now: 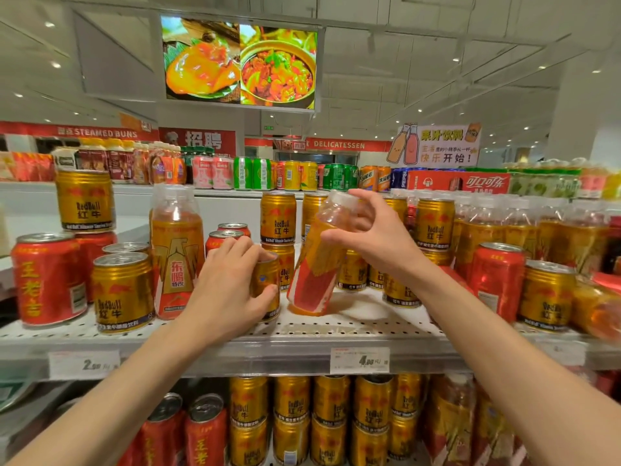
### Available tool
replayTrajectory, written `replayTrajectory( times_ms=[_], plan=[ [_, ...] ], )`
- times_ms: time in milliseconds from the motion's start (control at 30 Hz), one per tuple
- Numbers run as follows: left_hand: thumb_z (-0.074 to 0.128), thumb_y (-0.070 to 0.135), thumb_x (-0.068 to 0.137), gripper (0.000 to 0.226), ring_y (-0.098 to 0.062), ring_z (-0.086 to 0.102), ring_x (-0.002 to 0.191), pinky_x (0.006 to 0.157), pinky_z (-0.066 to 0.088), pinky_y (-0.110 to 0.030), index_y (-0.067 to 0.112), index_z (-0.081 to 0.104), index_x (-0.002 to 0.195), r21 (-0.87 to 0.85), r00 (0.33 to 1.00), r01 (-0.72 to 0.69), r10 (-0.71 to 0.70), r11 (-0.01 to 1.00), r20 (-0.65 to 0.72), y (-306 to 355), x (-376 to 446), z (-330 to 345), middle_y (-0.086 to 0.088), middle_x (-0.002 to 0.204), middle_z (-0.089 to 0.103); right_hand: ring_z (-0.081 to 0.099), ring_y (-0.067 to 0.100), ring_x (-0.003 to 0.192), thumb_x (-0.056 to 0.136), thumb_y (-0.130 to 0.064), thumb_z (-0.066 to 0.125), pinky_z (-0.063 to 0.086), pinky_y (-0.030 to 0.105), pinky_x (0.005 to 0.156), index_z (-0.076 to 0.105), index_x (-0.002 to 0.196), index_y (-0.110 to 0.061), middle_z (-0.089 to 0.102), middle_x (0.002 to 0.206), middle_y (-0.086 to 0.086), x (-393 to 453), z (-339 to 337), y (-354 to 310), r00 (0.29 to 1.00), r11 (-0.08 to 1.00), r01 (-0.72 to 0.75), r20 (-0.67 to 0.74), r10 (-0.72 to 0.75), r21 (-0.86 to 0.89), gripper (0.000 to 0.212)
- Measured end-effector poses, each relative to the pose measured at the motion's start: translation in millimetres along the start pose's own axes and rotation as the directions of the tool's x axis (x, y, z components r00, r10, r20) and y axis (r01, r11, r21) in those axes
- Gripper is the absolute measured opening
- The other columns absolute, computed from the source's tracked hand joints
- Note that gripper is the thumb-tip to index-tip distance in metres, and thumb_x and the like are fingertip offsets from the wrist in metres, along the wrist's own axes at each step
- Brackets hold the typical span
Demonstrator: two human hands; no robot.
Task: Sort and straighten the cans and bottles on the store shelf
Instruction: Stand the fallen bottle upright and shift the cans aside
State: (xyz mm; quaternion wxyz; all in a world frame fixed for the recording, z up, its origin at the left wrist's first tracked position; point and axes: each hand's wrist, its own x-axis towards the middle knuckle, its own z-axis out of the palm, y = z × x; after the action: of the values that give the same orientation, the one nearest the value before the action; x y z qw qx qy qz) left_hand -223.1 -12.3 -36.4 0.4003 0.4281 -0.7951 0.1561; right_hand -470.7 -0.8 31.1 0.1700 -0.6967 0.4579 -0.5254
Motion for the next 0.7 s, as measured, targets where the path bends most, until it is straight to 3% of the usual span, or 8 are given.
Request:
replayTrajectory(
  times_ms=[167,267,433,567,700],
  plan=[
    [0.07,0.038,0.086,0.043,-0.005,0.037,0.104,0.096,0.032,-0.028,0.027,0.059,0.127,-0.038,0.999,-0.028,0.029,0.999,0.039,-2,-1,-8,0.015,0.107,0.047,0.052,0.021,0.131,0.088,-0.043,0.074,0.051,0.046,0.105,0.023,0.158,-0.038,0.05,0.146,-0.003,3,28,3,0.993,0.999,0.001,0.119,0.003,-0.034,0.086],
    [0.069,0.036,0.087,0.05,-0.004,0.035,0.107,0.096,0.029,-0.026,0.028,0.055,0.134,-0.046,0.995,-0.039,0.043,0.998,0.086,-4,-1,-13,0.016,0.111,0.046,0.046,0.021,0.138,0.085,-0.051,0.075,0.047,0.051,0.109,0.02,0.158,-0.041,0.042,0.155,-0.002,-3,41,6,0.993,0.998,-0.011,0.114,0.018,-0.058,0.092],
    [0.069,0.037,0.089,0.052,-0.003,0.035,0.109,0.102,0.033,-0.028,0.03,0.052,0.138,-0.055,0.994,-0.033,0.039,0.998,0.106,-3,-2,-14,0.017,0.114,0.045,0.044,0.017,0.138,0.082,-0.039,0.081,0.045,0.037,0.108,0.012,0.16,-0.04,0.039,0.157,-0.003,-5,31,11,0.985,0.999,-0.031,0.167,0.038,-0.042,0.104],
    [0.069,0.035,0.089,0.051,-0.004,0.036,0.111,0.102,0.03,-0.025,0.029,0.052,0.137,-0.058,0.995,-0.037,0.042,0.998,0.093,-2,-4,-13,0.017,0.117,0.046,0.049,0.017,0.138,0.076,-0.05,0.082,0.044,0.046,0.113,0.023,0.158,-0.033,0.045,0.156,0.001,-3,10,12,0.961,0.994,-0.078,0.26,0.096,-0.078,0.103],
    [0.069,0.033,0.089,0.051,-0.002,0.035,0.111,0.101,0.03,-0.025,0.029,0.053,0.137,-0.067,0.995,-0.036,0.042,0.997,0.086,-2,-5,-12,0.018,0.116,0.045,0.042,0.005,0.126,0.079,-0.047,0.081,0.04,0.027,0.098,0.022,0.157,-0.032,0.043,0.145,-0.011,-21,25,15,0.981,0.981,-0.063,0.169,0.094,-0.181,0.099]
  ],
)
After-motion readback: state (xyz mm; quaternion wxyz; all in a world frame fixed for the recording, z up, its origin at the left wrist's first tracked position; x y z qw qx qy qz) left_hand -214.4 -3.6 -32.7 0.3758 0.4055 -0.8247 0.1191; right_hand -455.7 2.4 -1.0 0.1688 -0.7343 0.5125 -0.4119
